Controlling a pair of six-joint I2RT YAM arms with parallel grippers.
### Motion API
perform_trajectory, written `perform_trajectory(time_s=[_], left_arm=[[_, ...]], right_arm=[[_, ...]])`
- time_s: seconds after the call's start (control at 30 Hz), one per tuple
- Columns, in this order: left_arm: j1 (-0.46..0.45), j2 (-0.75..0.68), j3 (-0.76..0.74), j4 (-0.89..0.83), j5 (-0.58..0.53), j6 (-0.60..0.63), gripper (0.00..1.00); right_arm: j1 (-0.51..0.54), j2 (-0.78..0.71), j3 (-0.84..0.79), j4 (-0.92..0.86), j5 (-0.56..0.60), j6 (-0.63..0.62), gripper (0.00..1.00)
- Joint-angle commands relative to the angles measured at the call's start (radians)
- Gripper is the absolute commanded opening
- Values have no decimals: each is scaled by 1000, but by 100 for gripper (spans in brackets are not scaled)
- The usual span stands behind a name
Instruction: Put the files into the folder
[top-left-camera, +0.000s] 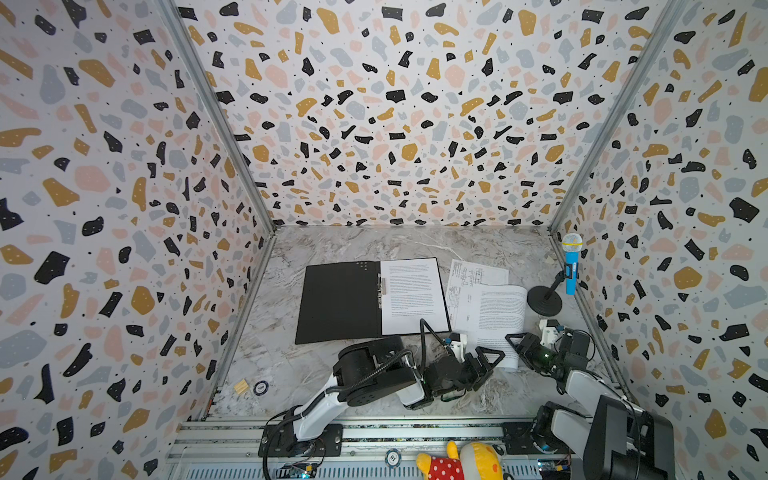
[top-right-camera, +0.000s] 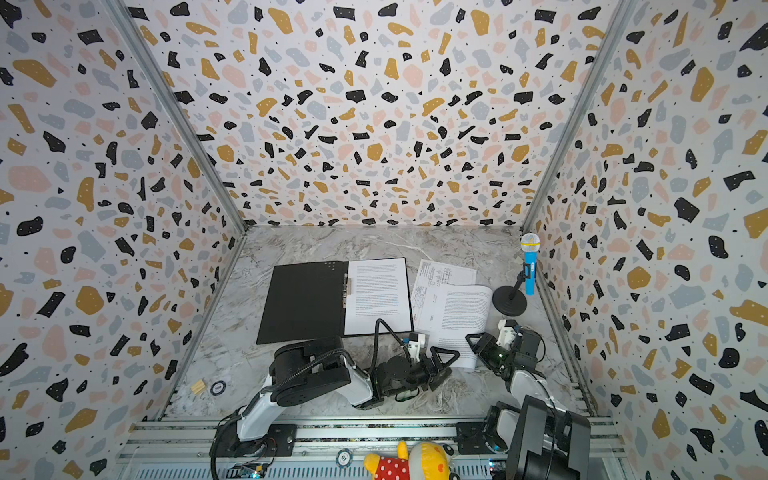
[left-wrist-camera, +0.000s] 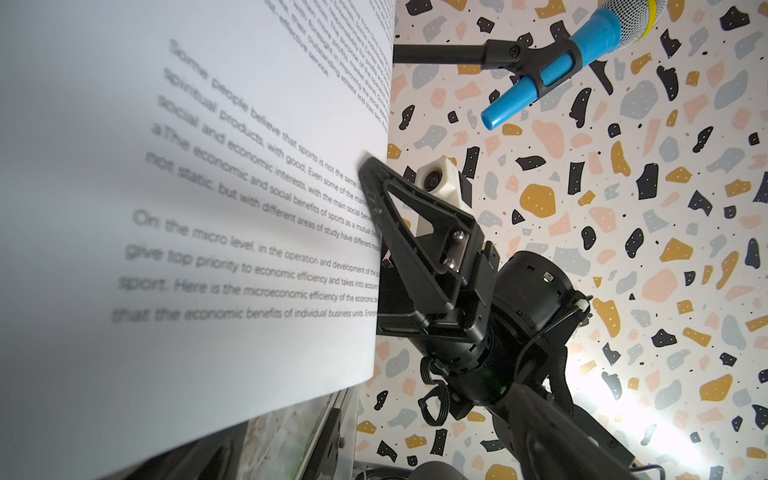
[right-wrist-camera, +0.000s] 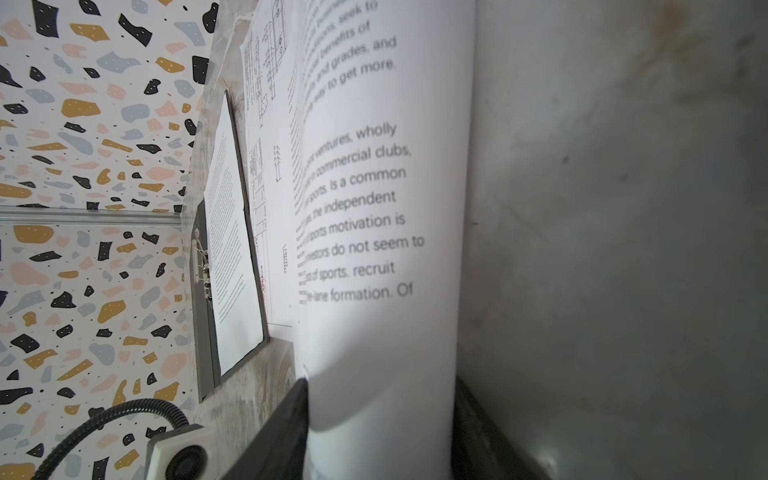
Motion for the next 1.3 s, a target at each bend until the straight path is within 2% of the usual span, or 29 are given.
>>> perform_trajectory(time_s=[0.0,1.27], left_arm=[[-7,24,-13,22,-37,-27,96],[-24,-17,-19,49,-151,13,59]], right_arm=[[-3,-22,-4,-38,10,-25,54],[-6,-96,-32,-69,34,-12,54]])
